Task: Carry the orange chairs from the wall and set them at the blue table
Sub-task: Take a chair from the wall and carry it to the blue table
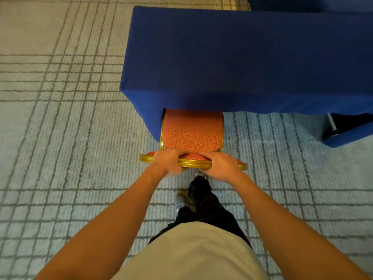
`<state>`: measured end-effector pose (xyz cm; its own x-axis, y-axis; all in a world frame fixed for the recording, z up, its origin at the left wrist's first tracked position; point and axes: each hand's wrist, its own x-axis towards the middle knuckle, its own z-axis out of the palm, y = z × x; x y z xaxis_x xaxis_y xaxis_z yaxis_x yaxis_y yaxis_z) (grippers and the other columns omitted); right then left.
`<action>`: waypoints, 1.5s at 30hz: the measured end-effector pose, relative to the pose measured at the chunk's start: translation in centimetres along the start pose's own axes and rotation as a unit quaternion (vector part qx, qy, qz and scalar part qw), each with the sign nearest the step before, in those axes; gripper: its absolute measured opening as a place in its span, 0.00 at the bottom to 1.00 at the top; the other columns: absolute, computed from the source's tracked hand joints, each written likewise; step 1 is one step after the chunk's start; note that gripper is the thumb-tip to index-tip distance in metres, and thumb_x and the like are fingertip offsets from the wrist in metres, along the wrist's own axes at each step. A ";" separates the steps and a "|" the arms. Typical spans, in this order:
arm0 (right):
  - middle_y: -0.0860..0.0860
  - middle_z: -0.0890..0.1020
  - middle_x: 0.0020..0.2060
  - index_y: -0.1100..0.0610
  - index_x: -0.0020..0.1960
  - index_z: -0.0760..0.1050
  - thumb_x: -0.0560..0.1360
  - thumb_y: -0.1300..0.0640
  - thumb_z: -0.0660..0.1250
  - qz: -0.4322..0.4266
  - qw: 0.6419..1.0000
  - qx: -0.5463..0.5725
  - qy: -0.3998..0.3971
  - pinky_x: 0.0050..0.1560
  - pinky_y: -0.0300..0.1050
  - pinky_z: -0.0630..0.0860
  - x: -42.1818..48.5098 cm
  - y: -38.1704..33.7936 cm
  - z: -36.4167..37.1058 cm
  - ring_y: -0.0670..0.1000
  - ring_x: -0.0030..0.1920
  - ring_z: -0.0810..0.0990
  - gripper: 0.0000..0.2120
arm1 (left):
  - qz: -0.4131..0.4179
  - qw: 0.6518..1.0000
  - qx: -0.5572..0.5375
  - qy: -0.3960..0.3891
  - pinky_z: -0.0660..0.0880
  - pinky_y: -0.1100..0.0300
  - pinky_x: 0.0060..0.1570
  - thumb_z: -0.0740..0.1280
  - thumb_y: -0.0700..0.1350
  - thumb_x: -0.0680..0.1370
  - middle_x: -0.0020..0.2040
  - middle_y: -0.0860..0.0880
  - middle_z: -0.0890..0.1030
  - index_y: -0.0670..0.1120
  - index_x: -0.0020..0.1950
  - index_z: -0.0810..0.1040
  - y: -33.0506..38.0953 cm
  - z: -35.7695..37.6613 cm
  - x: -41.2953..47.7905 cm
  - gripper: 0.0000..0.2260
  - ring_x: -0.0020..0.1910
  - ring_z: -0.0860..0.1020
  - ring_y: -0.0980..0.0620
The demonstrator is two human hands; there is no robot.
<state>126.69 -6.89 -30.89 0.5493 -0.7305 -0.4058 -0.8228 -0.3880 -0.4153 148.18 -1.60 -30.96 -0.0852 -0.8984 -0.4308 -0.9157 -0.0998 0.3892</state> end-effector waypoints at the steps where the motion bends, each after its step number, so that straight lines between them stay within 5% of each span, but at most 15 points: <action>1: 0.43 0.84 0.60 0.38 0.71 0.72 0.74 0.40 0.71 0.005 1.000 0.008 -0.002 0.56 0.50 0.78 -0.1 -0.2 -0.1 0.51 0.57 0.82 0.27 | 0.000 1.000 -0.003 0.004 0.76 0.53 0.55 0.69 0.64 0.75 0.57 0.58 0.85 0.65 0.69 0.75 0.1 -0.2 -0.3 0.23 0.55 0.82 0.50; 5: 0.40 0.82 0.59 0.40 0.67 0.77 0.72 0.46 0.72 0.042 0.996 0.068 0.044 0.64 0.49 0.69 -1.6 -0.7 1.0 0.48 0.60 0.76 0.23 | -0.033 0.994 -0.096 0.048 0.75 0.49 0.59 0.72 0.61 0.68 0.54 0.57 0.85 0.60 0.63 0.81 0.6 0.7 -1.7 0.23 0.56 0.81 0.50; 7: 0.39 0.78 0.58 0.37 0.62 0.79 0.71 0.48 0.74 0.086 0.978 0.187 0.037 0.66 0.48 0.65 -2.5 -1.0 1.3 0.48 0.63 0.69 0.19 | -0.062 0.972 -0.220 0.051 0.74 0.46 0.62 0.74 0.57 0.64 0.52 0.61 0.84 0.61 0.57 0.84 0.1 1.4 -2.3 0.21 0.55 0.81 0.51; 9: 0.43 0.79 0.55 0.38 0.57 0.81 0.72 0.47 0.74 0.097 0.940 0.327 0.032 0.63 0.48 0.73 -3.4 -1.5 1.0 0.50 0.62 0.72 0.14 | -0.081 0.933 -0.348 0.047 0.77 0.45 0.61 0.78 0.50 0.68 0.51 0.59 0.85 0.59 0.55 0.85 -0.3 1.6 -3.1 0.17 0.54 0.82 0.50; 11: 0.46 0.83 0.54 0.44 0.55 0.83 0.77 0.54 0.73 0.094 0.883 0.455 0.063 0.54 0.41 0.77 -4.4 -2.3 0.1 0.47 0.55 0.80 0.09 | -0.094 0.875 -0.472 0.041 0.78 0.57 0.58 0.75 0.41 0.76 0.54 0.53 0.86 0.51 0.56 0.85 0.5 0.4 -4.1 0.10 0.54 0.83 0.53; 13: 0.46 0.84 0.52 0.51 0.53 0.83 0.80 0.60 0.69 0.097 0.844 0.512 0.126 0.53 0.35 0.76 -5.3 -2.9 -0.6 0.42 0.53 0.81 0.07 | -0.115 0.807 -0.568 0.115 0.76 0.69 0.51 0.69 0.40 0.81 0.53 0.49 0.86 0.44 0.56 0.84 1.4 -0.9 -5.1 0.06 0.53 0.83 0.55; 17: 0.52 0.84 0.42 0.59 0.48 0.81 0.82 0.64 0.63 0.134 0.803 0.566 0.130 0.48 0.40 0.77 -6.6 -2.8 0.5 0.50 0.45 0.80 0.09 | -0.249 0.620 -0.709 0.228 0.76 0.59 0.41 0.63 0.43 0.82 0.39 0.49 0.83 0.44 0.48 0.81 2.4 -0.5 -5.5 0.08 0.37 0.79 0.51; 20: 0.56 0.87 0.45 0.62 0.50 0.83 0.84 0.56 0.62 0.223 0.765 0.601 0.050 0.48 0.46 0.79 -7.0 -2.4 2.6 0.57 0.49 0.82 0.13 | -0.352 0.561 -0.728 0.180 0.74 0.57 0.41 0.63 0.48 0.82 0.36 0.49 0.78 0.46 0.40 0.76 2.9 1.5 -5.8 0.12 0.35 0.76 0.51; 24: 0.58 0.85 0.58 0.60 0.63 0.78 0.83 0.43 0.61 0.287 0.642 0.711 0.002 0.54 0.51 0.80 -5.9 -2.0 3.6 0.56 0.60 0.83 0.22 | -0.381 0.486 -0.782 0.084 0.77 0.51 0.48 0.65 0.57 0.81 0.43 0.44 0.81 0.43 0.42 0.73 3.5 2.5 -5.5 0.18 0.48 0.82 0.43; 29: 0.64 0.79 0.62 0.64 0.66 0.73 0.81 0.44 0.66 0.297 0.481 0.825 -0.001 0.60 0.59 0.78 -4.0 -3.0 3.0 0.62 0.63 0.80 0.25 | -0.330 0.519 -0.784 0.086 0.80 0.48 0.54 0.66 0.52 0.82 0.54 0.42 0.80 0.42 0.61 0.77 4.2 2.5 -3.7 0.15 0.53 0.81 0.45; 32: 0.64 0.79 0.63 0.59 0.68 0.73 0.82 0.47 0.66 0.297 0.436 0.850 0.016 0.64 0.62 0.76 -2.8 -3.3 3.0 0.64 0.62 0.81 0.21 | -0.323 0.522 -0.784 0.094 0.80 0.45 0.60 0.67 0.48 0.82 0.52 0.42 0.79 0.43 0.62 0.76 4.3 2.5 -2.5 0.12 0.51 0.81 0.46; 35: 0.65 0.79 0.63 0.60 0.69 0.73 0.82 0.51 0.67 0.309 0.423 0.851 0.044 0.65 0.62 0.76 -1.5 -3.3 2.5 0.64 0.63 0.80 0.20 | -0.319 0.504 -0.797 0.091 0.77 0.40 0.64 0.67 0.45 0.82 0.52 0.39 0.81 0.41 0.58 0.77 4.3 2.6 -1.5 0.09 0.56 0.82 0.42; 40: 0.66 0.78 0.65 0.64 0.70 0.71 0.81 0.59 0.67 0.334 0.428 0.838 0.058 0.53 0.58 0.81 0.2 -3.2 1.7 0.63 0.64 0.79 0.20 | -0.297 0.455 -0.835 0.084 0.73 0.35 0.67 0.63 0.42 0.83 0.49 0.37 0.81 0.38 0.55 0.76 3.9 1.8 -0.1 0.07 0.55 0.79 0.38; 45: 0.63 0.80 0.52 0.63 0.59 0.73 0.80 0.62 0.64 0.323 0.445 0.833 0.062 0.55 0.60 0.81 1.7 -2.8 1.2 0.60 0.53 0.81 0.09 | -0.287 0.448 -0.844 0.068 0.71 0.35 0.69 0.60 0.38 0.81 0.45 0.38 0.79 0.38 0.50 0.76 3.5 1.0 1.3 0.06 0.48 0.79 0.39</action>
<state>130.10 -6.31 -31.38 0.1798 -0.4524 -0.8735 0.5033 0.8053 -0.3134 144.48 -2.71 -30.94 0.1038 -0.5241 -0.8453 0.8401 -0.4088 0.3566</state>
